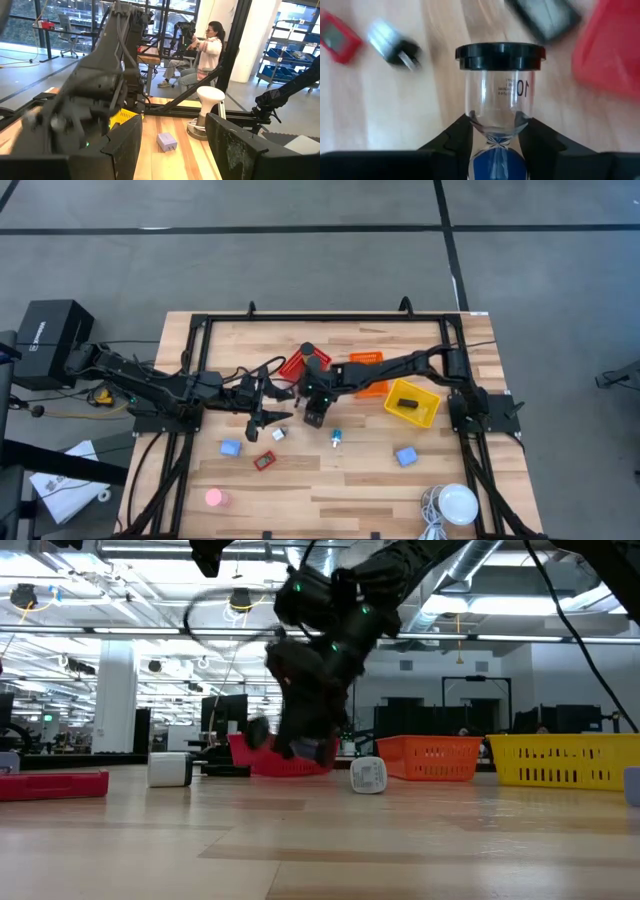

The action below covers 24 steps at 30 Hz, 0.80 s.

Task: Pick & Place Office items
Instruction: Put the blue hourglass into the red bin

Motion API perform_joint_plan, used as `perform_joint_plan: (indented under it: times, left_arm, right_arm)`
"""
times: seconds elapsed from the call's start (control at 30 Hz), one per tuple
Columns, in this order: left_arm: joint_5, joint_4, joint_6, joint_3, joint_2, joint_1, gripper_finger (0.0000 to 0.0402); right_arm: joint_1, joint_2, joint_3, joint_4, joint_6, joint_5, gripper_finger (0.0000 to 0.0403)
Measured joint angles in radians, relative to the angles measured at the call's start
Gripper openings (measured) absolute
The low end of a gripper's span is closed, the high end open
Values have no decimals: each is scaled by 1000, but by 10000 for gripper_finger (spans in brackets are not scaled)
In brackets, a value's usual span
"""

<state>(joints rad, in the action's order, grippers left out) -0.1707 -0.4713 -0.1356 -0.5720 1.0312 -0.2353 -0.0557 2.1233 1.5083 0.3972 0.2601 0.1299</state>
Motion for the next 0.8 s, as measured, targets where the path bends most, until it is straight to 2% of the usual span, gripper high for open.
perform_joint_plan:
  times: [0.13,0.3,0.53,0.8]
  left_arm:
    - [0,0,0,0,0,0,214]
    - [0,0,0,0,0,0,214]
    - [2,-2,0,0,0,0,214]
    - [-2,-2,1,8,0,0,214]
  right_arm:
    - [-6,-8,54,57,-34,1,122]
    - [-6,-18,131,103,-99,-15,145]
    - [-34,-25,185,96,-133,-61,117]
    - [-65,-25,188,32,-140,-220,135]
